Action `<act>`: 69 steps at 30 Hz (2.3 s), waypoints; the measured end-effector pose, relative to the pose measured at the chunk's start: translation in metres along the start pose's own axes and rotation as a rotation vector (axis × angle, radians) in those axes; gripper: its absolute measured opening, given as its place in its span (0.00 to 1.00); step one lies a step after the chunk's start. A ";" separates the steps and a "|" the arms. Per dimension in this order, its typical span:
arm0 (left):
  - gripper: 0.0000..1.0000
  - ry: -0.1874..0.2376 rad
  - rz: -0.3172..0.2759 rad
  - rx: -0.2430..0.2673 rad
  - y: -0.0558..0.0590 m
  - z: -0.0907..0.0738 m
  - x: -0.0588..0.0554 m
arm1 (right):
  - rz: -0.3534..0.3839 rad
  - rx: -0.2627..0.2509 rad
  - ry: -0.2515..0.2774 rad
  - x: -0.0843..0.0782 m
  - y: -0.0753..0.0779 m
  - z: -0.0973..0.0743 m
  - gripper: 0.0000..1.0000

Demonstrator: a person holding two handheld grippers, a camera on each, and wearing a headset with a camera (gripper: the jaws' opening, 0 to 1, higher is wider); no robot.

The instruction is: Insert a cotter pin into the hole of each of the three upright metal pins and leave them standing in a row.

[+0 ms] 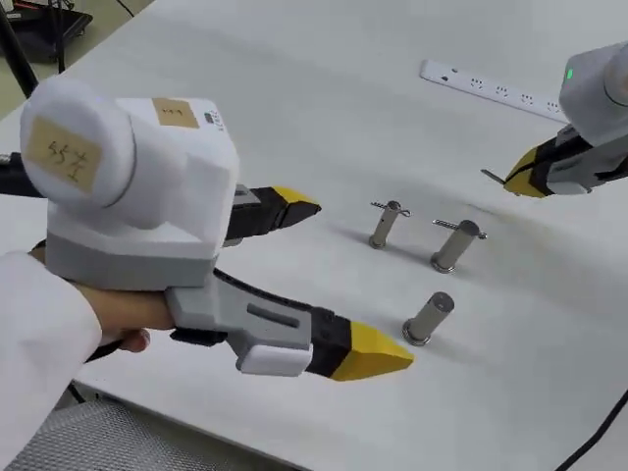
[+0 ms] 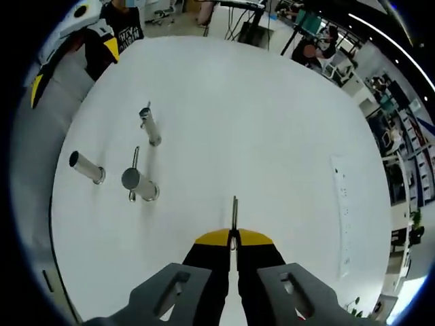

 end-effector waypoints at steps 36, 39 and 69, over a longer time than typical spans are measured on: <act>0.34 0.038 -0.237 -0.177 0.022 0.074 0.046 | -0.125 -0.162 0.197 0.022 -0.136 -0.084 0.00; 0.28 0.030 -0.241 -0.196 0.026 0.076 0.047 | -0.142 -0.177 0.204 0.027 -0.143 -0.084 0.00; 0.00 -0.036 -0.290 -0.267 0.035 0.077 0.040 | -0.211 -0.200 0.250 0.058 -0.160 -0.088 0.00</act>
Point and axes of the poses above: the centre of the closed fingertips' face, and the gripper's own axes: z roughly forward along the fingers, y roughly to its right, x roughly out of its top, the point moved 6 cm from there along -z, roughly backward along the fingers, and after that the axes turned 4 degrees about x, right-handed, at the moved point
